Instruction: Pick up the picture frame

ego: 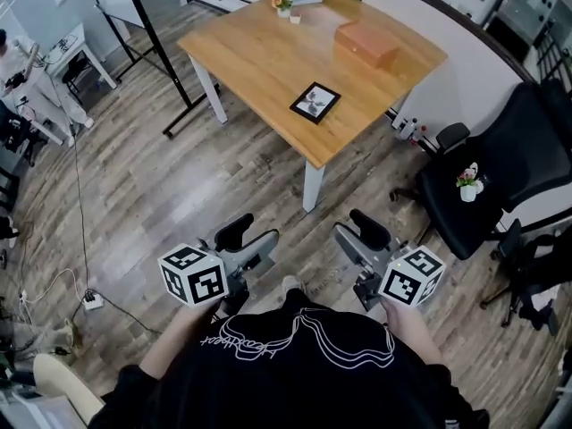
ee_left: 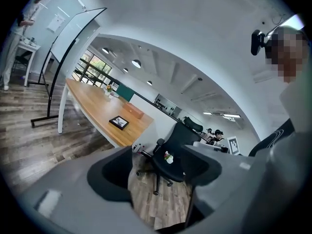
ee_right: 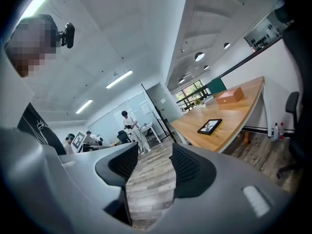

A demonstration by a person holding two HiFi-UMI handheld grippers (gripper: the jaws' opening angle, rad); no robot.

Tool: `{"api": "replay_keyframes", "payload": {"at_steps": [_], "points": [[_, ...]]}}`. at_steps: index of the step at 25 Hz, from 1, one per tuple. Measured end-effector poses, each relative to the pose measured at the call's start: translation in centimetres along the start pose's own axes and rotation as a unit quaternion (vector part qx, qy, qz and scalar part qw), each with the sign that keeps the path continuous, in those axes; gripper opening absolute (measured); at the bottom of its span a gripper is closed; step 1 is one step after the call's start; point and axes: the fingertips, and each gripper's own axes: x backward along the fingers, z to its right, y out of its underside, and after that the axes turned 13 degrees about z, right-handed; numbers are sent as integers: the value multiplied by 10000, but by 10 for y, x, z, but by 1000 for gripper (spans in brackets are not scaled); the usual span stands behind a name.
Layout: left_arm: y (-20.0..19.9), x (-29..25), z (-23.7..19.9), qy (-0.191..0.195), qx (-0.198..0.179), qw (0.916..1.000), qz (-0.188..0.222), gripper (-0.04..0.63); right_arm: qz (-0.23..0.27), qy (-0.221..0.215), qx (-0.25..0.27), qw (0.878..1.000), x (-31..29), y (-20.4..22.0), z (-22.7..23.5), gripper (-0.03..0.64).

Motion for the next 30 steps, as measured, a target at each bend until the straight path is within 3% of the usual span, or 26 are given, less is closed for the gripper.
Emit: {"api": "replay_keyframes", "payload": {"at_steps": [7, 13, 20, 30], "points": [[-52, -67, -32, 1, -188, 9998, 102, 293, -143, -49, -111, 9998, -64, -27, 52, 235], [-61, -92, -63, -57, -61, 10000, 19, 293, -185, 14, -68, 9998, -93, -35, 74, 238], [-76, -143, -94, 316, -159, 9991, -249, 293, -67, 376, -90, 9992, -125, -42, 109, 238], [-116, -241, -161, 1038, -62, 9903, -926, 293, 219, 1324, -156, 9908, -194, -73, 171, 236]]}}
